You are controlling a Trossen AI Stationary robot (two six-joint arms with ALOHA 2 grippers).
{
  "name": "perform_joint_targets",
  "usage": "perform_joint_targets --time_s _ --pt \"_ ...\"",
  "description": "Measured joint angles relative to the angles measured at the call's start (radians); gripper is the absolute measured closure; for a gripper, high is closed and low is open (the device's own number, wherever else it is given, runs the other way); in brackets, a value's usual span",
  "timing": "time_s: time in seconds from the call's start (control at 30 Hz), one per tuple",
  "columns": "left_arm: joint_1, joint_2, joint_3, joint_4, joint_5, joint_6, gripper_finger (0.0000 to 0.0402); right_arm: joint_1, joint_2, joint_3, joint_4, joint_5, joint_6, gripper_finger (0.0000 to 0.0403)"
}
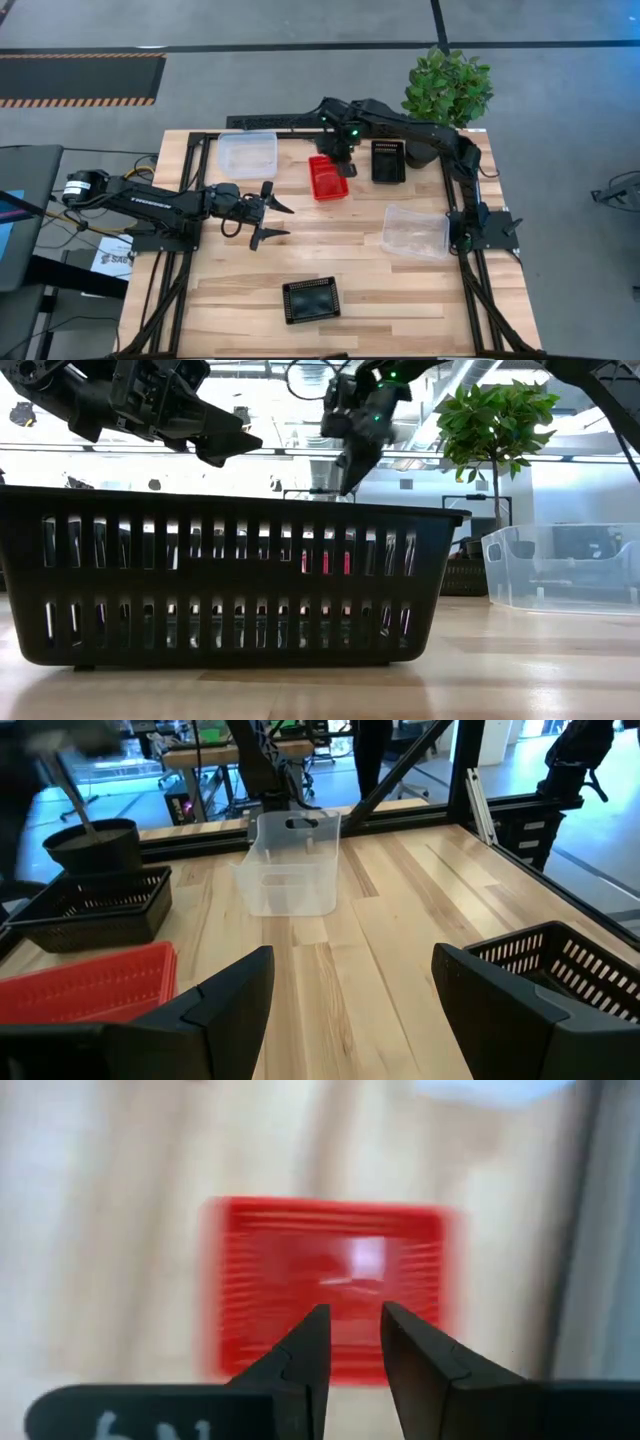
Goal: Stack baskets by color
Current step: Stack the bottom red basket on the top red basket
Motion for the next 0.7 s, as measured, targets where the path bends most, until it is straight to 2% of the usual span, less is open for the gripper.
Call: perform_joint_targets --time_s 0.1,0.27,0.37,0.5,0.7 --pt "0.000 0.000 0.000 -0.005 0.000 0.004 0.0141 -0.016 -0.003 -0.004 -0.098 -0.167 0.048 0.0310" --pt "0.000 0.000 0.000 -0.021 0.000 0.025 0.0141 0.038 -0.001 -0.123 -0.078 -0.197 0.032 0.0385" --pt "0.000 0.000 0.000 -0.021 0.000 0.026 0.0141 0.085 0.001 -0.228 0.031 -0.199 0.030 0.0391" --pt "0.007 0.000 0.000 -0.021 0.000 0.027 0.0141 0.127 -0.001 -0.292 0.098 -0.188 0.064 0.0398" --pt "0.023 0.000 0.000 -0.021 -0.001 0.018 0.0141 0.171 -0.001 -0.342 0.209 -0.029 0.107 0.0400"
